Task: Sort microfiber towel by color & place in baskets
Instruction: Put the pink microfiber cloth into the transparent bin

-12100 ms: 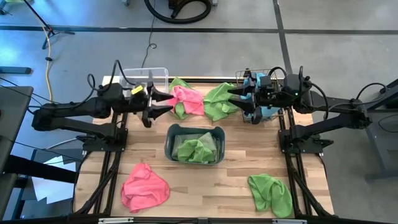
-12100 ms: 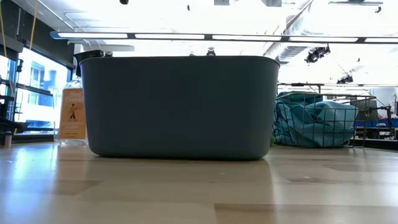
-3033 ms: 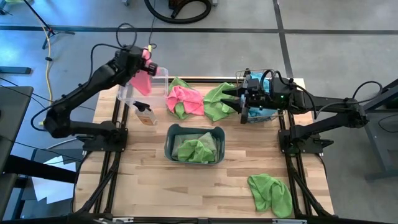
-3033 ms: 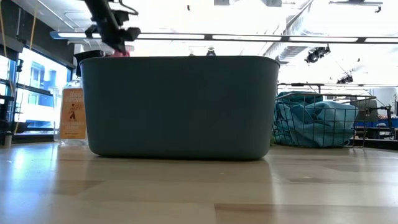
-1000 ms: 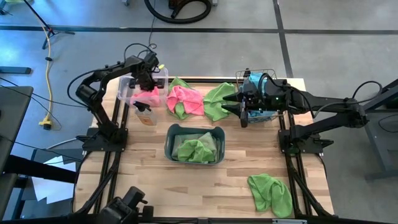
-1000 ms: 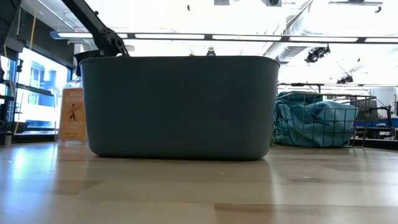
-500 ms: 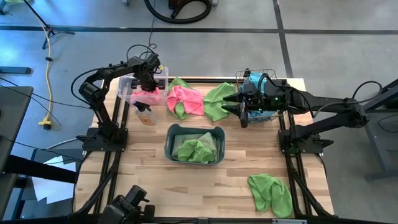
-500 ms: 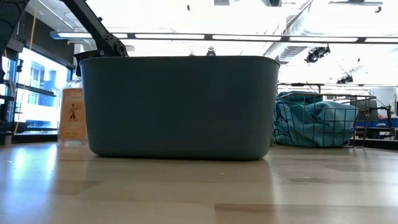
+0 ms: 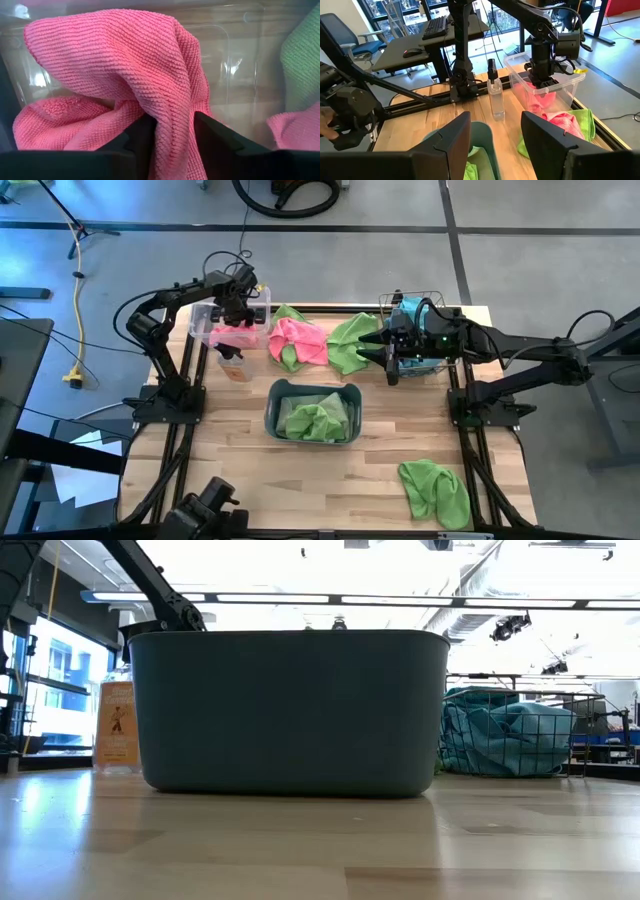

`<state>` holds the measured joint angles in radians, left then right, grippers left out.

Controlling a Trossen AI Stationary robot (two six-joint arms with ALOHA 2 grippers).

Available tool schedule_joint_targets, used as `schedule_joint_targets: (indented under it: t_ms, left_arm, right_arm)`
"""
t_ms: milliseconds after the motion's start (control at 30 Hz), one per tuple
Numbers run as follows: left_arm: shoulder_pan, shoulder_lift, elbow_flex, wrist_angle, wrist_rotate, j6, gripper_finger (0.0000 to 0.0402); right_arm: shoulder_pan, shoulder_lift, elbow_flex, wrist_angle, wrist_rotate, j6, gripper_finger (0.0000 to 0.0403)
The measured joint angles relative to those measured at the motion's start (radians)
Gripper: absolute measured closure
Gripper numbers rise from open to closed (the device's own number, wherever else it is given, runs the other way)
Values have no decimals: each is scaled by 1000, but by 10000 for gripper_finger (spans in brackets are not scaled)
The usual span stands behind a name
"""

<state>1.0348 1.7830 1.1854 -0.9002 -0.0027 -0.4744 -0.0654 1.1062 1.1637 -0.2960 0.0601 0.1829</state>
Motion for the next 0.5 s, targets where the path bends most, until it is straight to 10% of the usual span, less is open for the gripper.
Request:
schedule_joint_targets:
  t_ms: [500]
  left_arm:
    - [6,-1,1,-8,53,13,208]
  right_arm:
    - [0,0,0,0,0,0,229]
